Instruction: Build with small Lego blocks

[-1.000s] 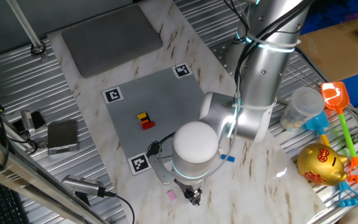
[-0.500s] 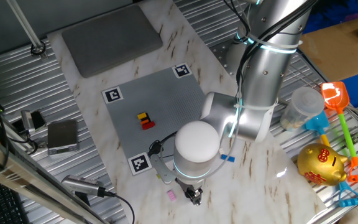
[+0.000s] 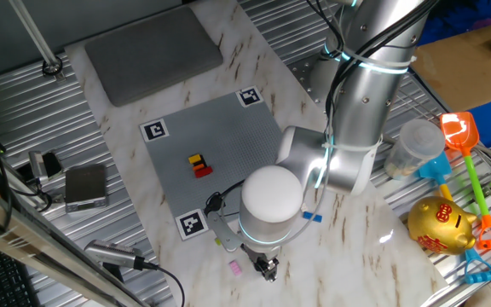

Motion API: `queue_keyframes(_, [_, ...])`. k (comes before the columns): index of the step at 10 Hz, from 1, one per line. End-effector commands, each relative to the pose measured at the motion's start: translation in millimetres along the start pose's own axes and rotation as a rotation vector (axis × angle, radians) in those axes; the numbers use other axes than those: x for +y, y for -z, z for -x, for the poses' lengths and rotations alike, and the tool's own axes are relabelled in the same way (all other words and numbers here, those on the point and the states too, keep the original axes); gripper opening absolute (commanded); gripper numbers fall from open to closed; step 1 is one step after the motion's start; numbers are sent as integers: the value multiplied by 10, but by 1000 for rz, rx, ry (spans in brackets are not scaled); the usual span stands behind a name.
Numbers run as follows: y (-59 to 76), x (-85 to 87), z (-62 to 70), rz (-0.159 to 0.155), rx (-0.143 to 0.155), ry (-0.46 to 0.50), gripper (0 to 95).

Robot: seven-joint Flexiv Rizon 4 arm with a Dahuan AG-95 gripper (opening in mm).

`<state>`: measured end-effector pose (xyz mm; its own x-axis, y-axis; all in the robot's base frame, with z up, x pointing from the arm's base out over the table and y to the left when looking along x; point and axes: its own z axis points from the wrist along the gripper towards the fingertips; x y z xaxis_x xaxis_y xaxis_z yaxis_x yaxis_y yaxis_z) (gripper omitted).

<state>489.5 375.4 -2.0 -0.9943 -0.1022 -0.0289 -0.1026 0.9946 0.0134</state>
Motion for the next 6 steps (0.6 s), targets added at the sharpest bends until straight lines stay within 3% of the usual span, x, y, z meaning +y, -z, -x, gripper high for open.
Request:
queue_keyframes(1, [-5,-3,-1,0,-3,0,570])
queue_keyframes(6, [-5,-1,0,3,-5,-2,570])
